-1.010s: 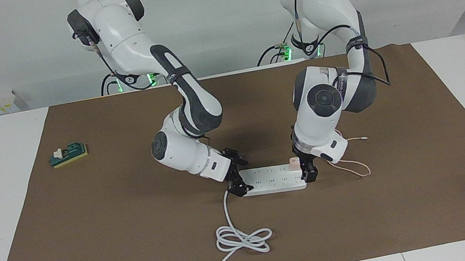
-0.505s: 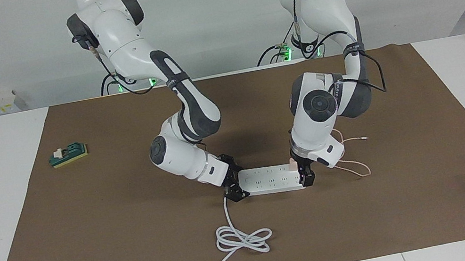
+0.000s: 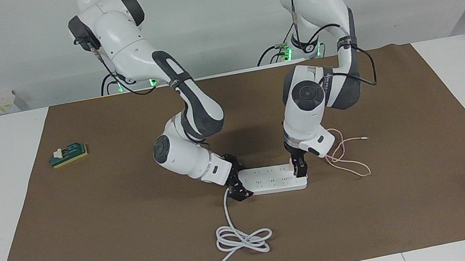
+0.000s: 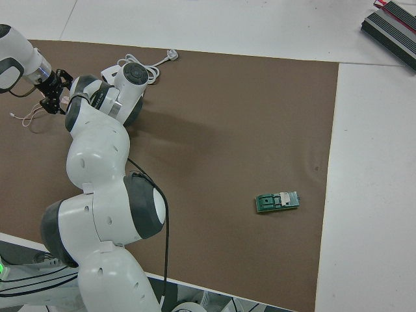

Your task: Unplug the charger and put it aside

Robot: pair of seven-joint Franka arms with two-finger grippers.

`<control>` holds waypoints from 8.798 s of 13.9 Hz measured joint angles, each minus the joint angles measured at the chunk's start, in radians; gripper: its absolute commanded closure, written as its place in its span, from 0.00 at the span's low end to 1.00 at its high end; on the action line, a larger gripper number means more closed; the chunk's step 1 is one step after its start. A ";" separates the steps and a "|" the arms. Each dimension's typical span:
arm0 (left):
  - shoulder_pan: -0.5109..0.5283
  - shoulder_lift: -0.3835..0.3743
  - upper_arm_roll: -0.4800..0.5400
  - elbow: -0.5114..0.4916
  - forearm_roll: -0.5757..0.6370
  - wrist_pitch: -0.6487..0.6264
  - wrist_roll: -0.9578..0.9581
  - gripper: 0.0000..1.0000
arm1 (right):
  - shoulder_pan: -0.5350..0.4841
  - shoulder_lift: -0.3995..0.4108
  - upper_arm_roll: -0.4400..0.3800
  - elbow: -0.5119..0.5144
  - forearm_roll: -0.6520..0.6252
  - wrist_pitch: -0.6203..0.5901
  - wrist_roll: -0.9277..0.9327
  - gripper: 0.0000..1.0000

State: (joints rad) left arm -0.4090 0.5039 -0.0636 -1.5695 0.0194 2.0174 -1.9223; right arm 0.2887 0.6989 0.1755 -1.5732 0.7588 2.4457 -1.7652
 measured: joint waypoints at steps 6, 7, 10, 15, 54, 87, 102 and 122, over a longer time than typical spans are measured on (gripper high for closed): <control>-0.002 -0.024 0.001 -0.043 0.017 0.026 0.000 0.00 | -0.005 0.000 0.004 0.000 0.000 0.000 0.010 0.82; -0.002 -0.024 0.001 -0.045 0.017 0.035 0.000 0.00 | -0.005 0.000 0.005 0.000 0.000 0.000 0.010 0.84; -0.002 -0.023 0.002 -0.052 0.021 0.062 0.000 0.00 | -0.007 0.001 0.006 0.000 0.000 0.000 0.010 0.87; -0.002 -0.023 0.003 -0.058 0.030 0.070 0.000 0.01 | -0.007 0.001 0.007 0.000 0.000 0.000 0.010 0.87; 0.071 -0.124 0.018 0.118 0.065 -0.258 0.651 1.00 | -0.038 0.002 0.061 0.030 0.006 -0.004 0.035 0.00; 0.337 -0.687 0.159 -0.865 -0.265 0.201 2.141 0.50 | -0.204 -0.601 -0.180 0.043 -0.712 -0.801 1.710 0.00; 0.393 -0.635 0.162 -0.624 -0.274 -0.097 2.155 0.00 | -0.210 -0.657 -0.264 0.057 -0.747 -0.945 1.710 0.00; 0.425 -0.566 0.135 -0.112 -0.062 -0.352 1.777 0.00 | -0.180 -0.634 -0.330 0.056 -0.749 -0.942 1.685 0.00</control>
State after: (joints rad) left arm 0.0163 -0.0624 0.0711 -1.6814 -0.0423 1.6656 -0.1454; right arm 0.1092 0.0653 -0.1549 -1.5176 0.0098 1.5041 -0.0801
